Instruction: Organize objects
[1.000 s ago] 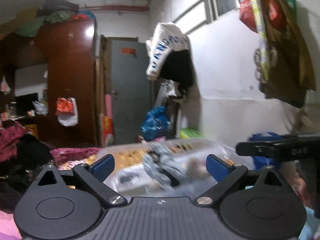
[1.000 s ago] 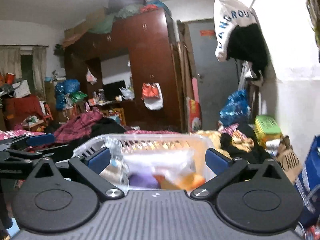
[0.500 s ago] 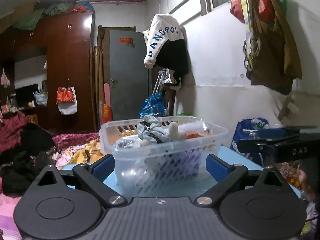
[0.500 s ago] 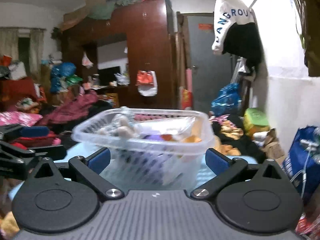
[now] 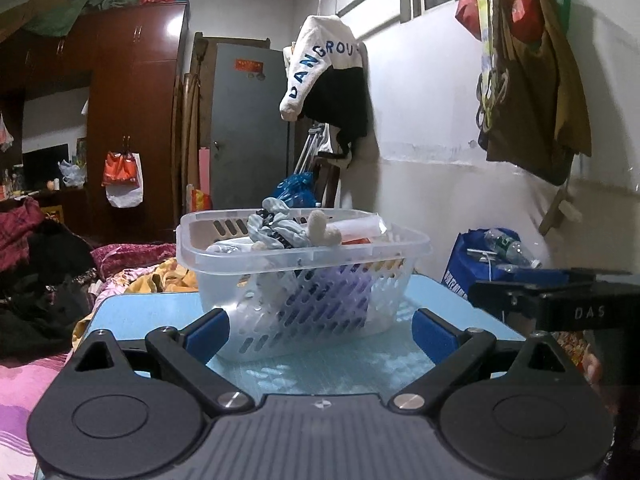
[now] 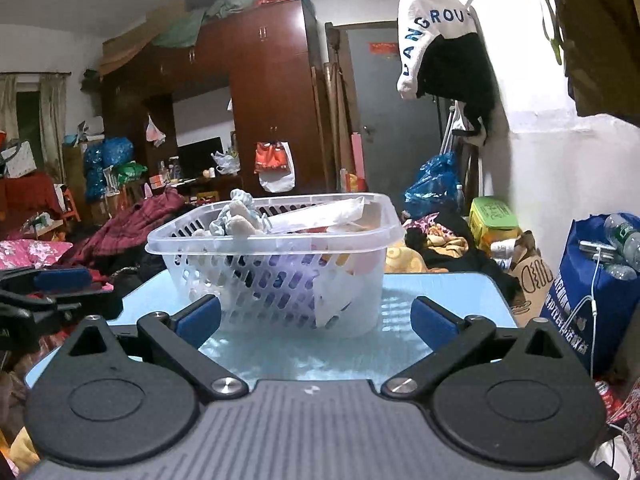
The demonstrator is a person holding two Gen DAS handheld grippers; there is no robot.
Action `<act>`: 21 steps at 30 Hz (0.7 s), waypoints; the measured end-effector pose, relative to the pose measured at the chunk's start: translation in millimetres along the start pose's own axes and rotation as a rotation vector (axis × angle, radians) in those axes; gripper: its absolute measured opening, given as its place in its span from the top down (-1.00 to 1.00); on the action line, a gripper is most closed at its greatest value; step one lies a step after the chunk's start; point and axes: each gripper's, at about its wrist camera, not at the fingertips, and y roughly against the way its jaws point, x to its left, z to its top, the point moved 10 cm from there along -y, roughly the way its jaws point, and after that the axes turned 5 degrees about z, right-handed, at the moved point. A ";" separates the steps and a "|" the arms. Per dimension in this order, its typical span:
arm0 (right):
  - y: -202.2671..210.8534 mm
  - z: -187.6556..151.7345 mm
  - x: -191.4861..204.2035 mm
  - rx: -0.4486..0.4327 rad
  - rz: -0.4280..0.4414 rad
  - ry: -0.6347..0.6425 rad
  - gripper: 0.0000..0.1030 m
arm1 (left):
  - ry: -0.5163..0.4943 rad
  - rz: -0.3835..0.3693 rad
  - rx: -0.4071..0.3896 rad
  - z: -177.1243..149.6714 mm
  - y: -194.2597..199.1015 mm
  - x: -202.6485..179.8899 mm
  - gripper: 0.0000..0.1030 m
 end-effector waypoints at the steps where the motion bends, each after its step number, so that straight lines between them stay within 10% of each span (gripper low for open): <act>1: 0.2 1.2 -0.6 -0.003 -0.001 0.000 -1.00 | 0.000 0.005 0.000 -0.3 -0.6 -0.8 -0.92; 21: 10.5 -2.5 14.1 -0.010 0.030 0.031 -1.00 | 0.018 0.049 -0.006 2.2 -2.7 5.1 -0.92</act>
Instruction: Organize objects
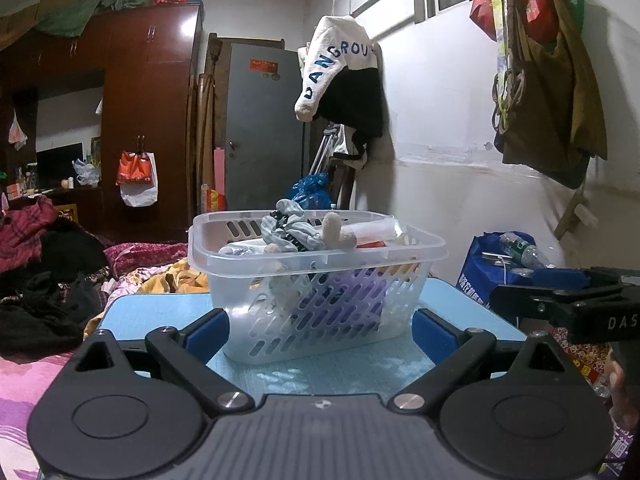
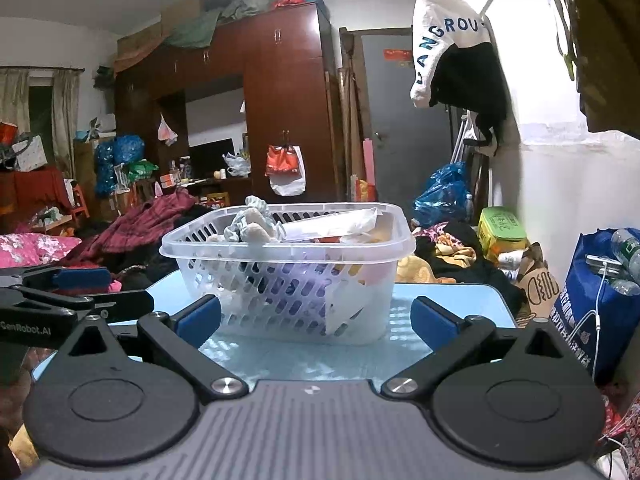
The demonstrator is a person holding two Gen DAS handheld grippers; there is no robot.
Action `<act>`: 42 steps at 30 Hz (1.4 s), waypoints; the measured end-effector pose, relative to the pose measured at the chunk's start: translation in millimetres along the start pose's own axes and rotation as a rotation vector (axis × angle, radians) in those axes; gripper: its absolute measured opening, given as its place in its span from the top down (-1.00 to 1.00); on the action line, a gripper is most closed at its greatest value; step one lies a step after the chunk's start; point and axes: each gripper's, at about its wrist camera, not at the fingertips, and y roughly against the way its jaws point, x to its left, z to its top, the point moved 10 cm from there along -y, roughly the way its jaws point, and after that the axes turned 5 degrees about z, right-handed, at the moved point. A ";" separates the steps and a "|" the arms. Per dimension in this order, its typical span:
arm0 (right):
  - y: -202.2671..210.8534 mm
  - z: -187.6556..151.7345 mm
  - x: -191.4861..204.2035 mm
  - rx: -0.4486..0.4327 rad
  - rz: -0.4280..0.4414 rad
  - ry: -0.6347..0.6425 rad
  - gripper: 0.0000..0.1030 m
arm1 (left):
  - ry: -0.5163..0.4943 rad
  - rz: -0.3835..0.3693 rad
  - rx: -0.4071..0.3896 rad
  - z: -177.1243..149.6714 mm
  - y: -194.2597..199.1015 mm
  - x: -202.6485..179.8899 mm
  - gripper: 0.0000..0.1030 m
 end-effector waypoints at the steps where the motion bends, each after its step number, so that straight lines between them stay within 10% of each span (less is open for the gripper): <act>1: 0.7 0.2 -0.2 -0.001 -0.001 -0.001 -1.00 | -0.001 0.003 -0.001 0.3 -0.1 0.1 -0.92; 42: -0.8 -0.5 6.2 0.009 0.012 0.017 -1.00 | -0.007 0.031 -0.001 2.7 -9.2 -3.5 -0.92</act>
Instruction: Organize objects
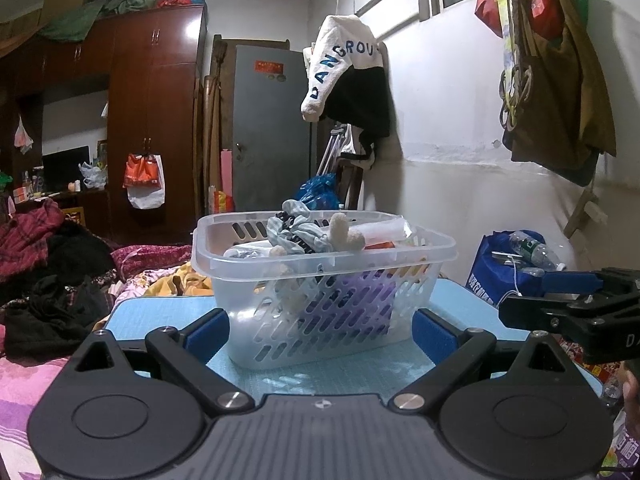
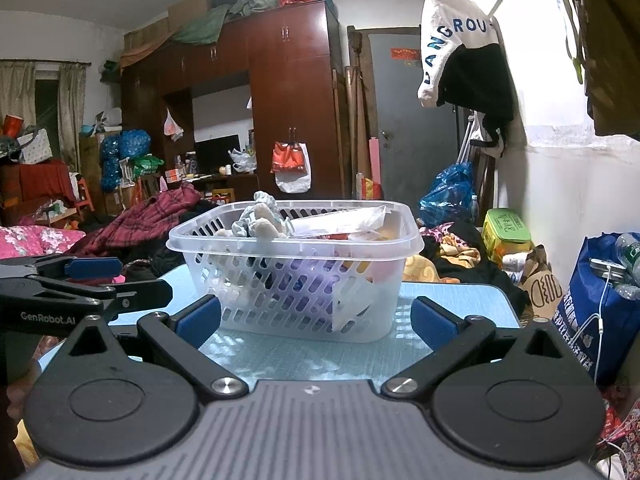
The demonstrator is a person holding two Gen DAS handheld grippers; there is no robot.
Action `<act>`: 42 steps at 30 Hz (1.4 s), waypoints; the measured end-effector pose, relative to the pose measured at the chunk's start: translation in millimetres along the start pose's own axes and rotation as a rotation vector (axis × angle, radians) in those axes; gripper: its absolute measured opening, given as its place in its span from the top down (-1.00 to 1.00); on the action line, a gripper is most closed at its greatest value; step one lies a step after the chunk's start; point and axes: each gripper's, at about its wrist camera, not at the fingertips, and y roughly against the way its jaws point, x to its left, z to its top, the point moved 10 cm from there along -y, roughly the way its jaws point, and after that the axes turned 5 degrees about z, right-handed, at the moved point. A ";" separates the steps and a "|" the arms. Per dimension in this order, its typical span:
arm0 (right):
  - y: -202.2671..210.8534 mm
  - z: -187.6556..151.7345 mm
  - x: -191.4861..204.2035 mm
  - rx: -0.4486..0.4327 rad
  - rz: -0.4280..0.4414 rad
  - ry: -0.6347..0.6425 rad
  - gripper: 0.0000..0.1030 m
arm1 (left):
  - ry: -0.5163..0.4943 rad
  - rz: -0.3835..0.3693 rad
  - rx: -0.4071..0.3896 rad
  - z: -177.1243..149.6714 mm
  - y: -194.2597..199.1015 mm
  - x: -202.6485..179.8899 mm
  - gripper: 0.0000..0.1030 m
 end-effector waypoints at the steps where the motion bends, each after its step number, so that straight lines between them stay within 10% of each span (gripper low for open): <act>1: -0.1 -0.1 0.0 0.001 0.001 0.000 -1.00 | 0.001 0.000 0.000 -0.2 -0.6 0.1 -0.92; 42: -5.0 -4.5 1.8 0.013 -0.009 0.000 -1.00 | -0.034 0.020 -0.020 2.1 -10.1 -9.2 -0.92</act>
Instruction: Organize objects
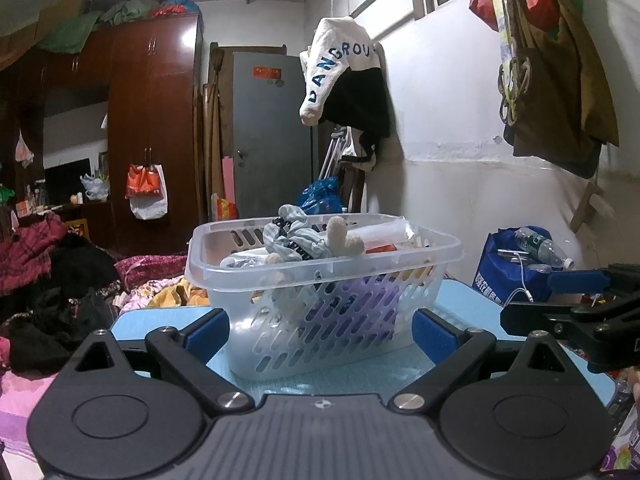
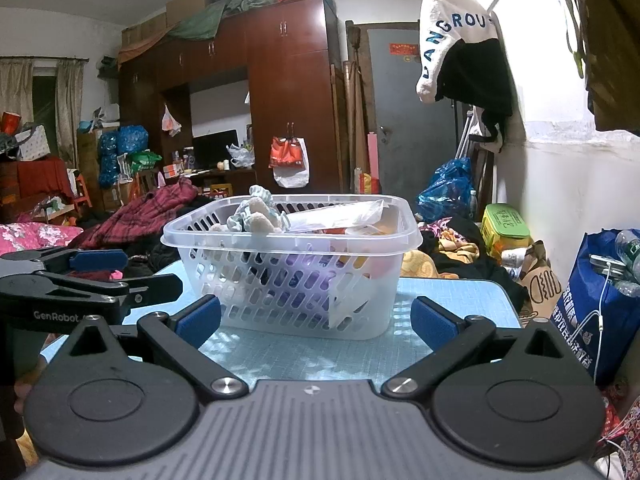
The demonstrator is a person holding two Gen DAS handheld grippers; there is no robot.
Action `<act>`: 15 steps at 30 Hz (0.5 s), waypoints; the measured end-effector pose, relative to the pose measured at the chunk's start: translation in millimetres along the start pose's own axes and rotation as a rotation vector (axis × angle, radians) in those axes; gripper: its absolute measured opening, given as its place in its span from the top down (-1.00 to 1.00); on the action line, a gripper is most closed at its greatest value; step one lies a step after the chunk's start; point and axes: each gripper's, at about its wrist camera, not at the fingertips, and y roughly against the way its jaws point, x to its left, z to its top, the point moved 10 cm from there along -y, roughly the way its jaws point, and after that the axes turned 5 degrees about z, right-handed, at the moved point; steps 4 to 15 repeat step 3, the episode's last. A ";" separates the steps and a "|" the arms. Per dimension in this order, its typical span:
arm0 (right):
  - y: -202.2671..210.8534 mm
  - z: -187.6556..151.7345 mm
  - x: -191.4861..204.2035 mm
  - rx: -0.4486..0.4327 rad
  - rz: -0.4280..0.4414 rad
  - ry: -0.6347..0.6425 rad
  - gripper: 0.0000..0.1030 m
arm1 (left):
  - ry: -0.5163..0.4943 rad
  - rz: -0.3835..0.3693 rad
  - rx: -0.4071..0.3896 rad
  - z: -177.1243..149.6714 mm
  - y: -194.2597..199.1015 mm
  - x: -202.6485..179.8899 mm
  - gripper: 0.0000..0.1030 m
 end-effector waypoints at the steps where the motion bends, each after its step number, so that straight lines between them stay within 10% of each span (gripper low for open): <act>1: 0.0 0.0 0.0 0.001 0.000 0.000 -1.00 | -0.003 0.003 -0.002 0.2 0.2 -0.6 -0.92; 15: 0.0 0.1 0.1 0.000 0.001 0.001 -1.00 | -0.008 0.012 -0.005 0.2 0.7 -1.0 -0.92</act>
